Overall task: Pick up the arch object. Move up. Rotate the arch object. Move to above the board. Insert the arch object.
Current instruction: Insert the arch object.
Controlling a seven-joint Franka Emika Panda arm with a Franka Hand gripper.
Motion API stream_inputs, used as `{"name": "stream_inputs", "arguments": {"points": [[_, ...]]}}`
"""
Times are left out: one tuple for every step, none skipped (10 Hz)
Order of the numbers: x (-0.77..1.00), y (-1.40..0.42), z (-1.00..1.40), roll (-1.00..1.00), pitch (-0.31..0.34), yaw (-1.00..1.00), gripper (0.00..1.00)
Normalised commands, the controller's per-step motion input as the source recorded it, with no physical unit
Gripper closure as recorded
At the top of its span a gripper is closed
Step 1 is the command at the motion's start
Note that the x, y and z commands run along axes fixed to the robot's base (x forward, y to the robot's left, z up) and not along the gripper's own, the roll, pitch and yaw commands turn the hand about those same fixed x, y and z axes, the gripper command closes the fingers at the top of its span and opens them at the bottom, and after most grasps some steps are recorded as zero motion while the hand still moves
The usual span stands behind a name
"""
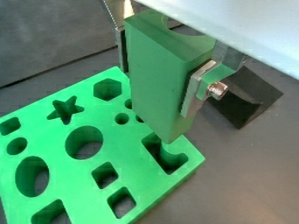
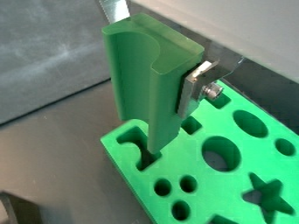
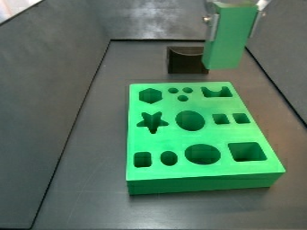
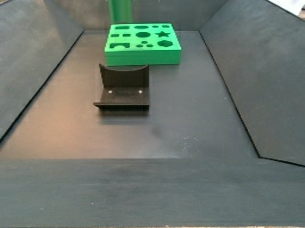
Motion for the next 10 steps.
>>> {"name": "stream_inputs", "arguments": {"points": [[0.0,0.07,-0.41,0.06,0.0,-0.14,1.0],[0.05,0.02,-0.49,0.06,0.0,-0.15,1.0],[0.37,0.0,-0.37,0.1,0.019,-0.13,1.0],[0.75,-0.05,-0.24,0.14,0.113,-0.09,1.0],[0.7,-0.07,-0.09,0.26,0.184,-0.02,1.0],[0.45,-0.07,-0.11,0.33,0.17,0.0,1.0],[0.0,0.0,-0.24,0.2,0.029,0.0,1.0],[0.0,0.0,-0.3,0.16,0.0,0.0,1.0],[0.0,0.0,-0.39,0.08,0.0,0.0,1.0],[0.0,0.0,-0.28,0.02,0.0,0.0,1.0]]}}
